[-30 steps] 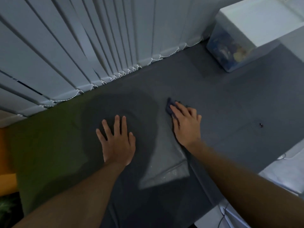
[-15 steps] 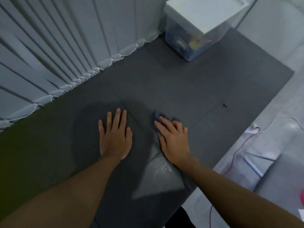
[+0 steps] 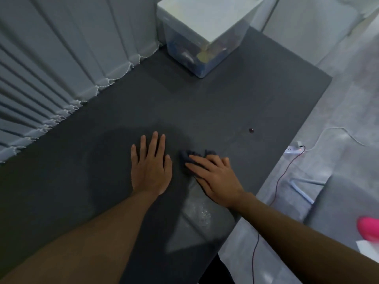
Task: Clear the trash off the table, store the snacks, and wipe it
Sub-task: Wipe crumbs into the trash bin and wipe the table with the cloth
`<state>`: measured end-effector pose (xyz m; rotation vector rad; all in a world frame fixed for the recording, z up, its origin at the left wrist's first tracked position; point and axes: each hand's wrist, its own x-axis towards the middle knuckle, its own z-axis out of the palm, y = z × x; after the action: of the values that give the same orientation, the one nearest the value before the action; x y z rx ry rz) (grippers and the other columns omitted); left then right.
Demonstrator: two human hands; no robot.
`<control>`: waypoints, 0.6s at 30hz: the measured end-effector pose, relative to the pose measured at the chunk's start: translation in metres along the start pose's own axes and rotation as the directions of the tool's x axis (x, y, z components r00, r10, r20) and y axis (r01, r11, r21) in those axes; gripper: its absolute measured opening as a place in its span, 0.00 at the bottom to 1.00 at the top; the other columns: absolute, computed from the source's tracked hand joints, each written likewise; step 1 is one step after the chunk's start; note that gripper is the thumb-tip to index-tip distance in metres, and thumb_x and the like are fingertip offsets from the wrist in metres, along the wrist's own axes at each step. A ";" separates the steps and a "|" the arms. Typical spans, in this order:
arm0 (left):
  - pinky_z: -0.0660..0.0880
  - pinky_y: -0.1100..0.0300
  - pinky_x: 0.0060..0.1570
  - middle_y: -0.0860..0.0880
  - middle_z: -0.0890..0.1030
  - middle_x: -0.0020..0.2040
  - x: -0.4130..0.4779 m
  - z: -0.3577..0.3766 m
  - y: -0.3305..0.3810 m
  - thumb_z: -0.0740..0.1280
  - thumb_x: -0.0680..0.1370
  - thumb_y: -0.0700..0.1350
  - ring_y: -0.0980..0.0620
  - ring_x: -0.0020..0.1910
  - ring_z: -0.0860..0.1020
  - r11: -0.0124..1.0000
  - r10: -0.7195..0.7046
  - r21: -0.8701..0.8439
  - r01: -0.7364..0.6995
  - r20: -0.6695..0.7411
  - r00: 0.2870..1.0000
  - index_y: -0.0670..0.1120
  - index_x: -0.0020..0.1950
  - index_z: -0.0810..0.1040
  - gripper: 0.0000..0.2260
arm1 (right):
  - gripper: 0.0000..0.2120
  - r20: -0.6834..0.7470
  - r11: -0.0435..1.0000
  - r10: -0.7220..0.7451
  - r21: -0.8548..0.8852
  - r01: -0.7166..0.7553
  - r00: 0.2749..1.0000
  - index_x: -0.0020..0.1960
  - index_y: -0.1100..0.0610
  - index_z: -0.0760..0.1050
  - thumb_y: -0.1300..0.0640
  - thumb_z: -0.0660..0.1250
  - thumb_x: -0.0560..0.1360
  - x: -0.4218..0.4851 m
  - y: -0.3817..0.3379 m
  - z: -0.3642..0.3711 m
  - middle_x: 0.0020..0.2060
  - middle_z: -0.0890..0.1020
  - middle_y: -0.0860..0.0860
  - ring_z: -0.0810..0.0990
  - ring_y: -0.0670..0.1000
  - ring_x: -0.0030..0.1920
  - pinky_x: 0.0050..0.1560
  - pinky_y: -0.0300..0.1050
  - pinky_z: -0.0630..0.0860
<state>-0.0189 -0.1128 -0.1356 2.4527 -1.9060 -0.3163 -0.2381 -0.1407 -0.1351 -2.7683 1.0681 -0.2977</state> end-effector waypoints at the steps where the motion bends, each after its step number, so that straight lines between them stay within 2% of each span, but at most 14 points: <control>1: 0.47 0.41 0.77 0.51 0.50 0.81 0.005 0.000 0.007 0.44 0.80 0.56 0.44 0.80 0.48 1.000 0.013 -0.005 -0.013 0.002 1.000 0.51 0.81 0.50 0.28 | 0.20 0.012 0.999 -0.001 -0.033 0.001 1.000 0.73 0.45 0.70 0.50 0.59 0.81 0.000 0.012 -0.003 0.73 0.70 0.44 0.73 0.54 0.60 0.51 0.51 0.66; 3: 0.46 0.42 0.77 0.51 0.50 0.81 0.015 -0.001 0.022 0.45 0.81 0.56 0.44 0.80 0.47 0.999 0.023 -0.029 -0.023 -0.002 1.000 0.51 0.81 0.50 0.28 | 0.20 -0.017 0.986 0.157 -0.056 -0.158 0.987 0.73 0.44 0.69 0.49 0.58 0.81 0.005 0.039 -0.008 0.72 0.70 0.44 0.73 0.54 0.60 0.51 0.51 0.65; 5: 0.44 0.42 0.77 0.51 0.49 0.81 0.026 -0.001 0.039 0.46 0.81 0.56 0.44 0.80 0.46 0.998 0.034 -0.046 -0.034 0.005 0.999 0.52 0.81 0.49 0.28 | 0.20 -0.069 0.918 0.392 -0.029 -0.395 0.917 0.72 0.44 0.70 0.48 0.56 0.81 0.010 0.060 -0.013 0.72 0.71 0.45 0.71 0.54 0.61 0.52 0.50 0.63; 6: 0.44 0.42 0.77 0.52 0.48 0.81 0.030 0.000 0.048 0.47 0.82 0.56 0.44 0.80 0.45 0.998 0.038 -0.051 -0.038 0.009 0.999 0.52 0.81 0.48 0.28 | 0.20 -0.086 0.894 0.447 -0.009 -0.449 0.891 0.72 0.44 0.70 0.47 0.56 0.81 0.011 0.064 -0.014 0.72 0.71 0.45 0.70 0.54 0.62 0.53 0.49 0.62; 8: 0.42 0.40 0.76 0.53 0.47 0.81 0.039 0.003 0.065 0.47 0.81 0.57 0.42 0.80 0.43 0.999 0.010 -0.049 -0.009 0.010 1.000 0.53 0.81 0.47 0.28 | 0.20 -0.091 0.914 0.405 -0.001 -0.406 0.910 0.72 0.45 0.71 0.47 0.56 0.81 0.007 0.065 -0.013 0.71 0.72 0.45 0.70 0.54 0.62 0.52 0.48 0.60; 11: 0.42 0.37 0.75 0.53 0.47 0.81 0.043 0.009 0.079 0.45 0.81 0.60 0.40 0.79 0.43 0.998 -0.065 0.012 0.065 -0.006 0.998 0.55 0.81 0.46 0.29 | 0.19 -0.042 0.977 0.207 -0.035 -0.208 0.978 0.72 0.45 0.71 0.48 0.58 0.81 -0.006 0.075 -0.015 0.71 0.72 0.45 0.73 0.54 0.60 0.52 0.49 0.62; 13: 0.43 0.36 0.75 0.53 0.48 0.81 0.043 0.011 0.079 0.44 0.81 0.60 0.39 0.79 0.44 0.997 -0.068 0.036 0.069 -0.021 0.997 0.55 0.81 0.46 0.29 | 0.20 -0.047 0.971 0.217 -0.093 -0.221 0.975 0.72 0.44 0.70 0.49 0.59 0.80 -0.007 0.101 -0.019 0.72 0.71 0.45 0.73 0.55 0.60 0.53 0.51 0.64; 15: 0.43 0.36 0.75 0.53 0.47 0.81 0.044 0.012 0.079 0.43 0.81 0.61 0.40 0.79 0.43 0.997 -0.068 0.045 0.069 -0.014 0.998 0.55 0.81 0.44 0.29 | 0.20 -0.104 0.909 0.396 -0.099 -0.406 0.912 0.72 0.44 0.70 0.50 0.59 0.80 -0.001 0.128 -0.025 0.72 0.70 0.45 0.72 0.55 0.61 0.54 0.52 0.63; 17: 0.43 0.36 0.75 0.53 0.46 0.81 0.044 0.012 0.079 0.42 0.80 0.61 0.40 0.79 0.42 0.995 -0.075 0.057 0.076 -0.019 0.997 0.55 0.80 0.43 0.29 | 0.20 -0.139 0.803 0.590 -0.007 -0.596 0.796 0.73 0.45 0.69 0.49 0.58 0.82 0.011 0.146 -0.029 0.73 0.69 0.46 0.68 0.55 0.64 0.57 0.51 0.61; 18: 0.43 0.36 0.75 0.53 0.46 0.81 0.045 0.012 0.079 0.42 0.80 0.61 0.40 0.79 0.42 0.995 -0.074 0.060 0.075 -0.022 0.997 0.55 0.80 0.42 0.29 | 0.19 -0.136 0.768 0.637 0.037 -0.639 0.758 0.73 0.45 0.69 0.49 0.57 0.82 0.017 0.149 -0.029 0.73 0.69 0.46 0.67 0.55 0.65 0.57 0.51 0.60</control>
<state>-0.0864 -0.1746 -0.1424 2.5600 -1.8476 -0.2381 -0.3286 -0.2634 -0.1375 -2.2150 1.9641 -0.3872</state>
